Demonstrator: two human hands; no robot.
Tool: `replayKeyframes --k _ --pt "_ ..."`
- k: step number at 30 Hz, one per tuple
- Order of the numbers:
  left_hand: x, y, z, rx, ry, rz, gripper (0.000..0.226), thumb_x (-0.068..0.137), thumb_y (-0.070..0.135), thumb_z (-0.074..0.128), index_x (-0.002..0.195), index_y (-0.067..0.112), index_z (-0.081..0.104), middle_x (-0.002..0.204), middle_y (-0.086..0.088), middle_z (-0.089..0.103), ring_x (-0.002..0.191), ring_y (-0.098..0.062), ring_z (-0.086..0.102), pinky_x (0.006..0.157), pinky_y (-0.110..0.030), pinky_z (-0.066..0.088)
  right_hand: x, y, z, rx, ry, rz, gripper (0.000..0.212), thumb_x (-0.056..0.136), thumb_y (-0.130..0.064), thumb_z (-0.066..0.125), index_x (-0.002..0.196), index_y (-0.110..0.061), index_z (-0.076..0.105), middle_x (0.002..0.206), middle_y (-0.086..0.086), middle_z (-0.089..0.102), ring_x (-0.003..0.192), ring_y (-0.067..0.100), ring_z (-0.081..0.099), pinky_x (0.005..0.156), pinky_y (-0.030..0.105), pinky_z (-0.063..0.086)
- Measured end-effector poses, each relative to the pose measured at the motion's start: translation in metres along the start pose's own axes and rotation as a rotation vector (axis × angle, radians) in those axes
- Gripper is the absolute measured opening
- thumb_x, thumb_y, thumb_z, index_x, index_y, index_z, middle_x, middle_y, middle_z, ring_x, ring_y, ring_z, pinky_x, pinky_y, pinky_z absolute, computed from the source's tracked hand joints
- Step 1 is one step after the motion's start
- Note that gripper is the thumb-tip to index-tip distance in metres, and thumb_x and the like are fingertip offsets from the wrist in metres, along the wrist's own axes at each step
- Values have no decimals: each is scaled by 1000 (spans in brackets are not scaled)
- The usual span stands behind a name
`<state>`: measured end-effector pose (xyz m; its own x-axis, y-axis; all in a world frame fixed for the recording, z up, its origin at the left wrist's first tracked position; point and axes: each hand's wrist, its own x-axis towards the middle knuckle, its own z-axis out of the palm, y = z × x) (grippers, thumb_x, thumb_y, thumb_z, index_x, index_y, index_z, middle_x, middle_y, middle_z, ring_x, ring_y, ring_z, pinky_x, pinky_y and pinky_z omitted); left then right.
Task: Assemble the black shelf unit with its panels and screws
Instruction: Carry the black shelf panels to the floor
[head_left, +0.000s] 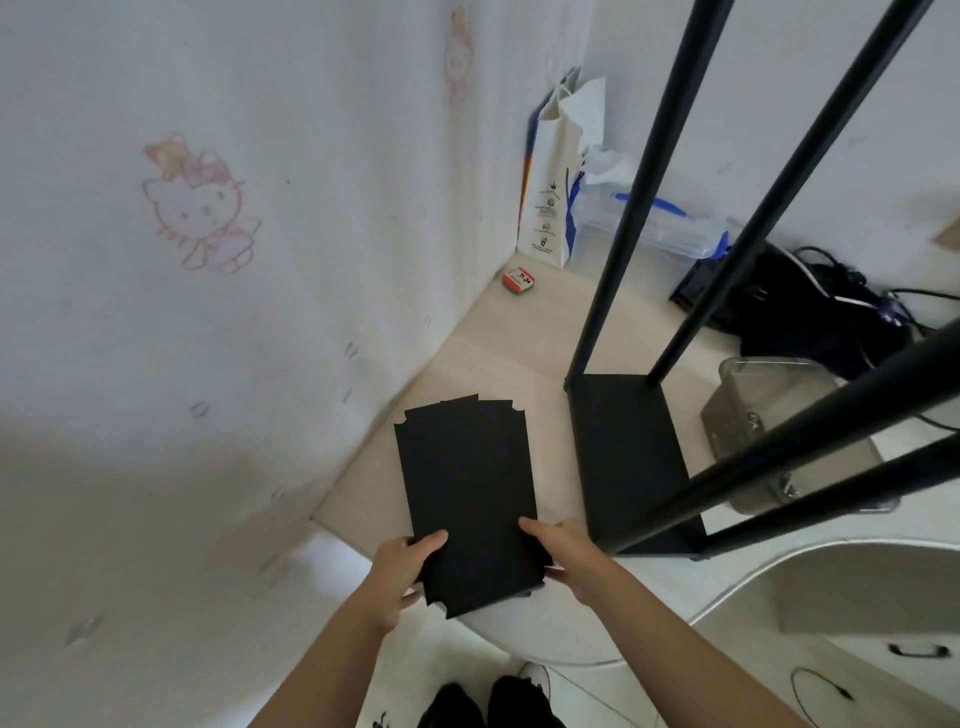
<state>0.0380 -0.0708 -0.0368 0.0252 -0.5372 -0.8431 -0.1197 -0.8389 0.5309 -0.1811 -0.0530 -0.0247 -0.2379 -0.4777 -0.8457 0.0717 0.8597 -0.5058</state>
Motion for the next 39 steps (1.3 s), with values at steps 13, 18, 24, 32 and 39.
replayKeyframes --k 13,18,24,32,39 --pt "-16 -9 11 -304 -87 21 44 86 17 78 119 6 53 115 -17 67 105 -33 67 71 -37 61 -5 18 1 147 -6 6 22 93 -28 67 97 -16 49 105 7 60 93 22 58 78 43 54" --pt "-14 -28 7 -348 -117 2 48 81 16 82 118 10 53 107 -15 72 103 -33 68 68 -38 61 -15 37 0 143 24 -16 34 93 -34 67 114 -17 47 112 7 59 100 24 60 86 43 56" --pt "-26 -51 -19 -282 -265 25 47 79 5 80 117 7 53 95 -12 77 90 -29 74 63 -37 60 -50 82 18 152 135 -77 45 90 -37 70 123 -17 46 105 0 58 91 14 60 65 29 51" --pt "-52 -95 -63 27 -406 29 48 84 3 77 123 11 51 111 -14 72 103 -32 70 68 -36 59 -113 180 63 412 235 -83 48 89 -28 73 126 -11 48 119 10 61 102 26 65 92 48 56" --pt "-73 -140 -51 250 -539 -6 58 76 5 82 125 14 51 122 -13 68 112 -33 65 78 -39 58 -162 262 67 615 313 -51 40 92 -24 69 124 -12 47 110 6 61 94 19 64 72 32 57"
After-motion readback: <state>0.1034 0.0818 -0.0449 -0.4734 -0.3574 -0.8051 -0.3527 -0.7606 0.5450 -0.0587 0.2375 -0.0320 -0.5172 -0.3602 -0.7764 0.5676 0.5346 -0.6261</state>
